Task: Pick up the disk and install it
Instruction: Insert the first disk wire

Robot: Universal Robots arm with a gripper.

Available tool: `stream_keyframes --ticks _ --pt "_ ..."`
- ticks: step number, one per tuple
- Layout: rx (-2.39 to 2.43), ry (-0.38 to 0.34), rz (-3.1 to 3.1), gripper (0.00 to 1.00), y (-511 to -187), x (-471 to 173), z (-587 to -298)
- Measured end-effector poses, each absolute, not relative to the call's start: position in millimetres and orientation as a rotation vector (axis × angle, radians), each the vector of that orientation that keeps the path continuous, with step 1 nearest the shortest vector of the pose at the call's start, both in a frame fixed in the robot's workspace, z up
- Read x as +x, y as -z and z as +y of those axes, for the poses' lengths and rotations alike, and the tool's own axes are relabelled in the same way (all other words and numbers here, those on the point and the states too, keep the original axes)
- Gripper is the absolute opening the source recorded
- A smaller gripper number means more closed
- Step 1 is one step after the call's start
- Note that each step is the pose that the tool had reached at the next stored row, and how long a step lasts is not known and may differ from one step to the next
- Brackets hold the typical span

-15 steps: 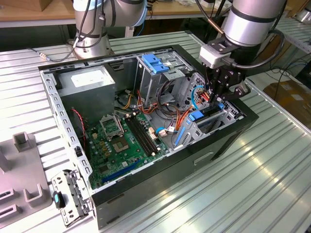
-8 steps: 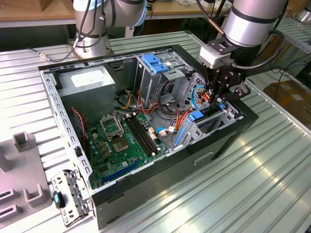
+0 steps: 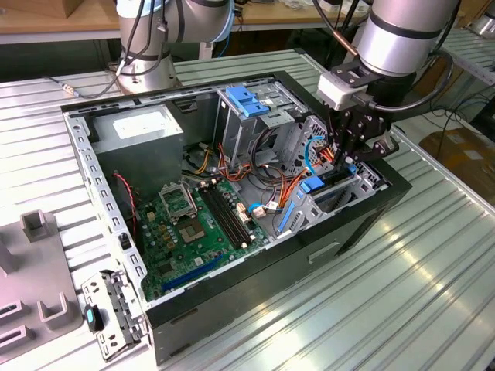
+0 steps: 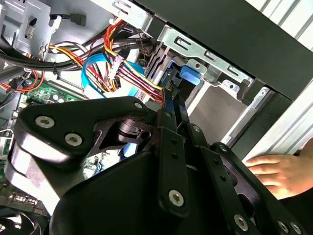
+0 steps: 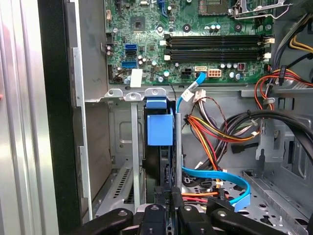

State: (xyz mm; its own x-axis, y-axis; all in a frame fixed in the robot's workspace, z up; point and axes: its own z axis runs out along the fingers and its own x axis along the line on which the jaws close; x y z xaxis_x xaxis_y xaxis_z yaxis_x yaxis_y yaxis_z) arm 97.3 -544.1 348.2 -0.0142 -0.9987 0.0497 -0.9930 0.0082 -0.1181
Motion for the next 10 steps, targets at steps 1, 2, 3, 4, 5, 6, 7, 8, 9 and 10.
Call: stream_keyframes --ticks 1,2,3,4,5,6,7,8,9,10 --pt "-2.171 0.184 2.196 0.16 -348.0 97.2 -544.2" --pt "-2.171 0.182 2.194 0.16 -347.7 96.8 -544.5" --pt "-2.17 0.18 2.194 0.16 -347.6 96.7 -544.5" --pt "-2.17 0.18 2.193 0.16 -347.3 96.7 -544.4" --pt "-2.17 0.179 2.193 0.16 -347.0 96.7 -544.4" --pt "-2.17 0.179 2.193 0.16 -346.5 96.6 -544.4" --pt "-2.17 0.179 2.193 0.16 -346.2 96.6 -544.5" --pt "-2.17 0.179 2.193 0.16 -346.0 96.6 -544.5" --pt "-2.17 0.179 2.193 0.16 -345.7 96.6 -544.5" --pt "-2.17 0.179 2.193 0.16 -345.4 96.6 -544.5"
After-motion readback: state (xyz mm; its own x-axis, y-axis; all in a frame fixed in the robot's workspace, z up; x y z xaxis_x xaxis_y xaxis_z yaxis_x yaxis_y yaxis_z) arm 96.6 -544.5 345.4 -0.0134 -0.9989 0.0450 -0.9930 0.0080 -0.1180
